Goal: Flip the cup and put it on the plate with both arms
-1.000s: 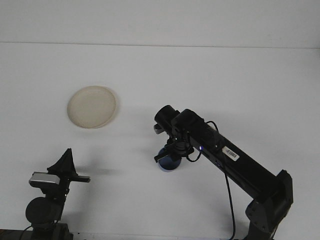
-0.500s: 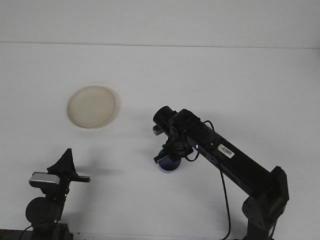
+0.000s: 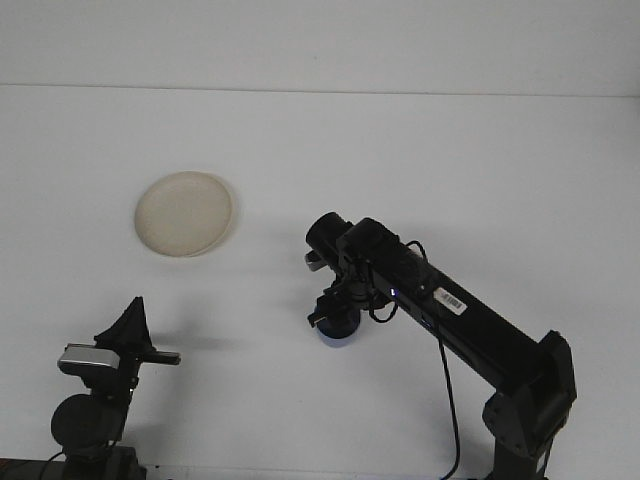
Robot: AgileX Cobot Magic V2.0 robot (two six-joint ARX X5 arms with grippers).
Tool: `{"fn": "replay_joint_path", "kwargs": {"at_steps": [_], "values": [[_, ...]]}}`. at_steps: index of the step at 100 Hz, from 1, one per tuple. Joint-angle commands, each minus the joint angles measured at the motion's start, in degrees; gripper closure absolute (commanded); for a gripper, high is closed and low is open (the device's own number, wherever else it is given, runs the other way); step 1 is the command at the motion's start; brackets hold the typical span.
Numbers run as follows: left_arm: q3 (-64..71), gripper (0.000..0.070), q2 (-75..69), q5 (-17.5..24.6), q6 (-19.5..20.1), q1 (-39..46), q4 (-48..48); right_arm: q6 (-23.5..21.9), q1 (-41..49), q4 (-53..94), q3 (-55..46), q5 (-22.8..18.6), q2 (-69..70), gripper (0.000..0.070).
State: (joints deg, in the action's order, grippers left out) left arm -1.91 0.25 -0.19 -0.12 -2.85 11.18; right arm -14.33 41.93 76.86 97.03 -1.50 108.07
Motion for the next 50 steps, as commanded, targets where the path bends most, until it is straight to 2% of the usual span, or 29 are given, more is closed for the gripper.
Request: {"fn": "replay_joint_path", "kwargs": {"at_steps": [1,29,50], "values": [[1.1,0.0689,-0.1,-0.2,-0.4,0.0,0.9,0.6,0.3,1.2,1.3,0.0,1.4,0.0214],[1.1,0.0689,-0.1,-0.2,-0.4,0.0,0.9,0.7,-0.5,1.6,2.4,-0.1,-1.8,0.0214],[1.1,0.0689,-0.1,-0.2,-0.4,0.0,0.8,2.8,-2.6,1.6,3.4,0.0,-8.5,0.0214]]}}
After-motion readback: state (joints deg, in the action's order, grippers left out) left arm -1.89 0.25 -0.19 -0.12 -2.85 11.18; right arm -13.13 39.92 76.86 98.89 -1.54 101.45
